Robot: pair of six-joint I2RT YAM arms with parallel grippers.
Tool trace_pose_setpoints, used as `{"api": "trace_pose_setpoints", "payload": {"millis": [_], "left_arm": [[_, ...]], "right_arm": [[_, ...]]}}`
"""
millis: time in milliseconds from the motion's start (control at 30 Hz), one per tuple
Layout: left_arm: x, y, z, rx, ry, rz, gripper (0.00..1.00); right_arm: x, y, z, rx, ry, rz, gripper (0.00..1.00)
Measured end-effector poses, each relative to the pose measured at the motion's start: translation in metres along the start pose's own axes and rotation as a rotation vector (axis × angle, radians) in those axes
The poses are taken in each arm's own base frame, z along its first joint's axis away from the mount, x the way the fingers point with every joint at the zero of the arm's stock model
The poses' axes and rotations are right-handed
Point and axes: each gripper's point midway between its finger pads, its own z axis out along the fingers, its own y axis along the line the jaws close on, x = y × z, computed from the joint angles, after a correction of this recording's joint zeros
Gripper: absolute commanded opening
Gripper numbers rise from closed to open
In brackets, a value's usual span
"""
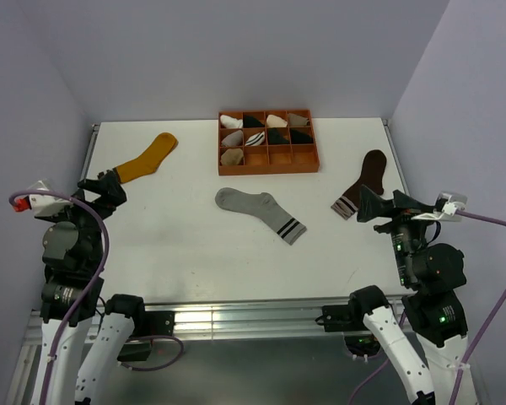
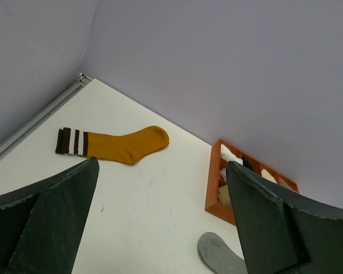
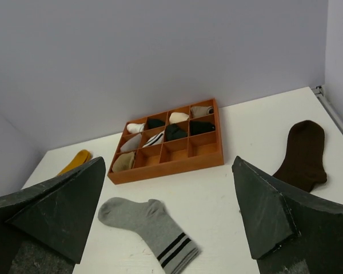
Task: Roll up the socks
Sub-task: Adjust the sock at the center of the board.
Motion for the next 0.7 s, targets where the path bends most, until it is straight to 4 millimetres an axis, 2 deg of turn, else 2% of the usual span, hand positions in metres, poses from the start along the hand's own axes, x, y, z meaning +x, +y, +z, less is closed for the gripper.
{"api": "trace_pose_setpoints", "payload": {"millis": [200,367,500,600,700], "left_arm": [[0.012,-0.004,0.006,0.014,0.042,0.014,0.99],[0.039,-0.006,0.019,0.012,0.142,0.044,0.99],[0.066,-0.009,0.029,0.004,0.257,0.063,0.99],[0.087,-0.013,0.034,0.009,0.352,0.071,0.99],[0.109,-0.026,0.042,0.039,0.459,0.053,0.99]], "right_arm": [[0.006,0.004,0.004,-0.014,0.028,0.019,1.0],[0.027,0.014,0.016,-0.048,0.116,0.049,1.0],[0.067,0.024,0.033,-0.072,0.269,0.078,1.0],[0.11,0.03,0.044,-0.093,0.424,0.091,1.0],[0.157,0.029,0.048,-0.09,0.586,0.108,0.99]]}}
